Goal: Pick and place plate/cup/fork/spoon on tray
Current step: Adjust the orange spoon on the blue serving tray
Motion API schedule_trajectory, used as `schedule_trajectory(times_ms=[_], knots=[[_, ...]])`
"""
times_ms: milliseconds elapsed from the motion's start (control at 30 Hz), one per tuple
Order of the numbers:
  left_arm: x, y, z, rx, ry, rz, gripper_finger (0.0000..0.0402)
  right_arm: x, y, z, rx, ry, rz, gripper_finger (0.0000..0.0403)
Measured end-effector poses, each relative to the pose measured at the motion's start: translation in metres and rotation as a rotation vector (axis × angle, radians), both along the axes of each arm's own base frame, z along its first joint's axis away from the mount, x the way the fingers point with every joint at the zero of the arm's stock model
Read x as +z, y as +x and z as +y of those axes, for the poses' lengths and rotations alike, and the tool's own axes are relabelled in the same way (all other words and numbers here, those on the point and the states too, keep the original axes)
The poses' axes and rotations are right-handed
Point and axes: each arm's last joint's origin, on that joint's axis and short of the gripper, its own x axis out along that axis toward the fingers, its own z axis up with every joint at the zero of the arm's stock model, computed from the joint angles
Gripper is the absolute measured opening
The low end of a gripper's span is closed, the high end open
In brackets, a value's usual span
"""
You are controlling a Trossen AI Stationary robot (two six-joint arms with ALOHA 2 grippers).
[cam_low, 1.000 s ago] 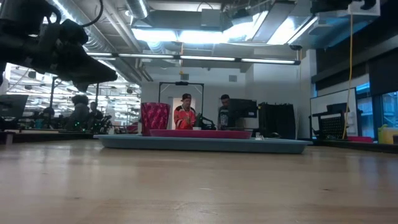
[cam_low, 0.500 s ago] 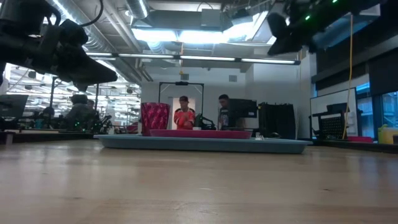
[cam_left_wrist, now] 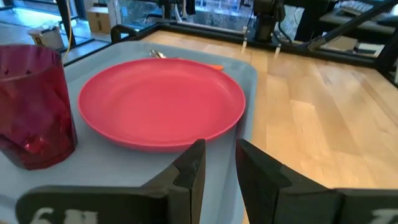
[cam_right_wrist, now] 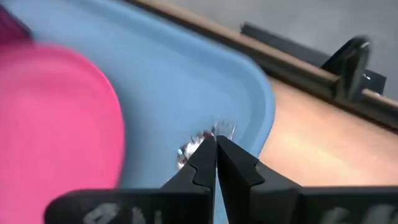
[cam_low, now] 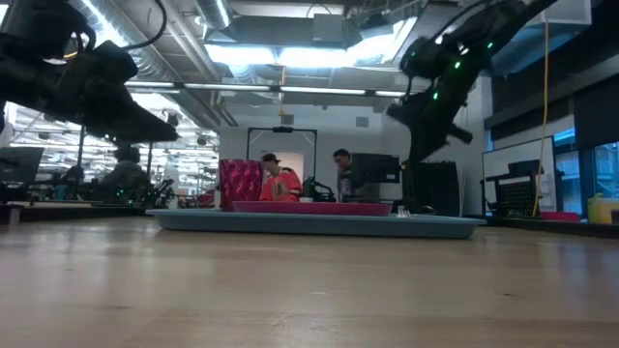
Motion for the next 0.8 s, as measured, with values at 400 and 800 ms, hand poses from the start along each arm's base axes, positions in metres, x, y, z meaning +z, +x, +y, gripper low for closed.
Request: schedule_trajectory(times_ms=[400,800], knots=[[-0.006,-0.001,0.000,0.006,-0.027,0.053,0.0082,-0.054,0.022,0.000,0.080,0.066,0.218,0.0005],[-0.006,-0.001,0.000,0.011,-0.045,0.053,0.0082,-0.084,0.033,0.001,0.061,0.042,0.342,0.0005]])
